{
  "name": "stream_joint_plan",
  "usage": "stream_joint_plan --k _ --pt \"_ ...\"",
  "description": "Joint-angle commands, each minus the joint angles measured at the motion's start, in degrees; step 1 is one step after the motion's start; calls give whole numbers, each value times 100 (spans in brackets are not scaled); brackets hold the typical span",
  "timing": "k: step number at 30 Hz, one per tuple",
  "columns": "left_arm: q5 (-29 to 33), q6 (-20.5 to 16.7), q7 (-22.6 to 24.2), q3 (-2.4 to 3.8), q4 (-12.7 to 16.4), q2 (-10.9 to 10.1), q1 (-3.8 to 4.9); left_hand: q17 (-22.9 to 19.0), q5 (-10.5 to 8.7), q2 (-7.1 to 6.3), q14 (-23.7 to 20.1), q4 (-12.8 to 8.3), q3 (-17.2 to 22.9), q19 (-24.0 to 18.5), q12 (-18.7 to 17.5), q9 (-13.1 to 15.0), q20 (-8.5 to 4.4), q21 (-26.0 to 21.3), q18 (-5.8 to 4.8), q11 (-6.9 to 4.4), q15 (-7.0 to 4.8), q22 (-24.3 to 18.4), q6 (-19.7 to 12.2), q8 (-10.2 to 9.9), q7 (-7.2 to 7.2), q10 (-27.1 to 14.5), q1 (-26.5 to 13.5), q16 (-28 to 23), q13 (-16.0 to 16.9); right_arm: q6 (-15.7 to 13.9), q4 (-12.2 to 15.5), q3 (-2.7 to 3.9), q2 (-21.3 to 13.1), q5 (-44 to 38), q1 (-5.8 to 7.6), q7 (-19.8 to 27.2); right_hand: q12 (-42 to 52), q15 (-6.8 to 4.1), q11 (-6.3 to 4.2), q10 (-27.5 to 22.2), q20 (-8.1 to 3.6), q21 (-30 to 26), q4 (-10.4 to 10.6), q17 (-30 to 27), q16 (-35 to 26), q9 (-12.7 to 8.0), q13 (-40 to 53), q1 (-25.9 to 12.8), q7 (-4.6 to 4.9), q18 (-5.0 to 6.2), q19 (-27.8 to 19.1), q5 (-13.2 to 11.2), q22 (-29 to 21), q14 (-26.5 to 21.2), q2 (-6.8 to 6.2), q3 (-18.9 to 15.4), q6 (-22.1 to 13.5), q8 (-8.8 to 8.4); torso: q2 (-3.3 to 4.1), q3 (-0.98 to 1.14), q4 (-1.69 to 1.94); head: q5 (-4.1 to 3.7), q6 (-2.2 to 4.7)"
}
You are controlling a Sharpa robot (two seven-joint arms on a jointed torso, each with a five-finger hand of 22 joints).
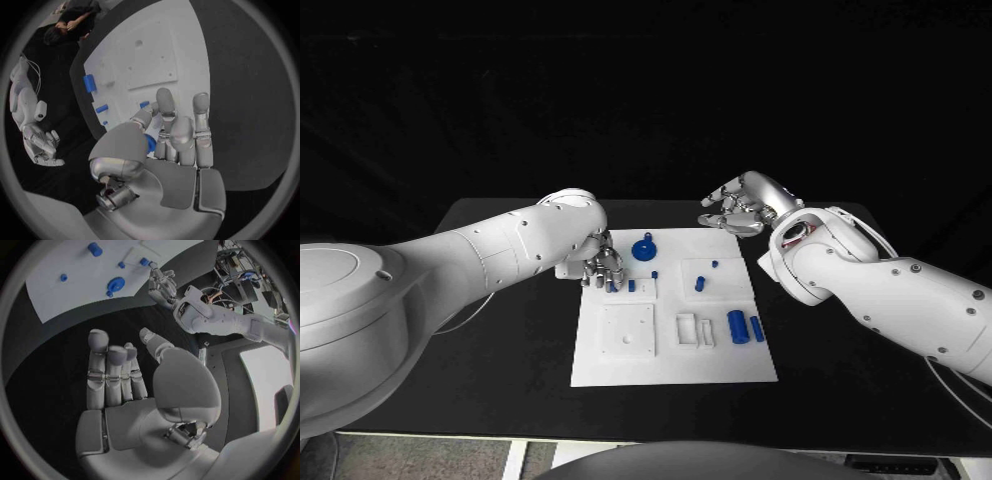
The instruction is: Assemble the parts on the task board
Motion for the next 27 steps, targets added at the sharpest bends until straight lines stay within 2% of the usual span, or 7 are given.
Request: stream_joint_plan --k 1,27 --pt "-61 123 -107 -38 36 -8 -89 12 -22 104 30 64 42 -7 30 -105 45 15 93 -154 -17 113 1291 -9 -607 184 56 30 10 59 6 3 -4 -59 -1 17 19 -2 0 -46 31 11 9 -3 6 -3 1 -21 3 84 -15 24 240 -48 14 34 12 -6 2 -2 4 2 -7" --pt "-68 158 -194 -38 10 -70 -87 76 -10 140 28 69 78 -26 42 -99 87 56 143 -156 -13 112 1298 -10 -609 183 44 46 15 63 -12 3 7 -59 -1 19 12 -3 0 -52 30 10 -7 -5 2 -3 -4 -37 3 84 -19 92 238 -51 11 65 13 -5 1 0 1 16 -3"
